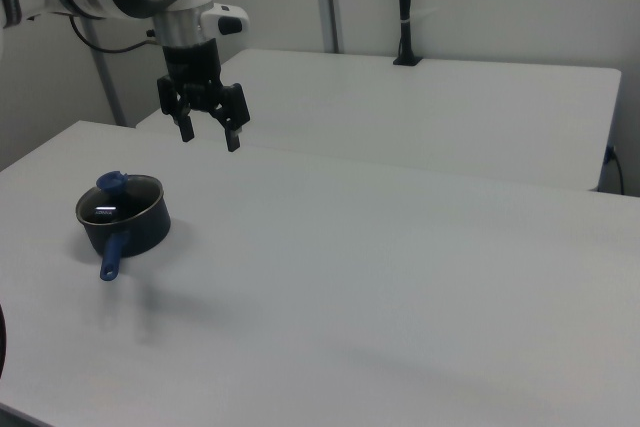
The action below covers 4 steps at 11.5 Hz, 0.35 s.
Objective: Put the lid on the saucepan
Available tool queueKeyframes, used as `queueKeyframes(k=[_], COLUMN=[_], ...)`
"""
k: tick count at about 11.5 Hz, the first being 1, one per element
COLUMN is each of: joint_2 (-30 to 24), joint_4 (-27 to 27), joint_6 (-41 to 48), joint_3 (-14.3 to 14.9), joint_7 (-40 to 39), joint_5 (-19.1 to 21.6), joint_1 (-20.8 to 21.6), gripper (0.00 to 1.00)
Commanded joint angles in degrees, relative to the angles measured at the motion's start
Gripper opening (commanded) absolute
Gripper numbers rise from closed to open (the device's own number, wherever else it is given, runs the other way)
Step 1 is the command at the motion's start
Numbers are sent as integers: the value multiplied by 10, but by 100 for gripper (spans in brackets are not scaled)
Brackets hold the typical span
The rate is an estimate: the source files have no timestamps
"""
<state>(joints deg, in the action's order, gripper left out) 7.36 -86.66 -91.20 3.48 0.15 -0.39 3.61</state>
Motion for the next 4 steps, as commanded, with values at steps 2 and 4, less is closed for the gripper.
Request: queueKeyframes(k=[2, 4], joint_2=[-21, -24], joint_4=[-19, -19], joint_6=[2, -4], joint_3=[19, 25], joint_7=[-19, -24], joint_5=[-6, -7], joint_1=[-18, -18], gripper=[100, 100])
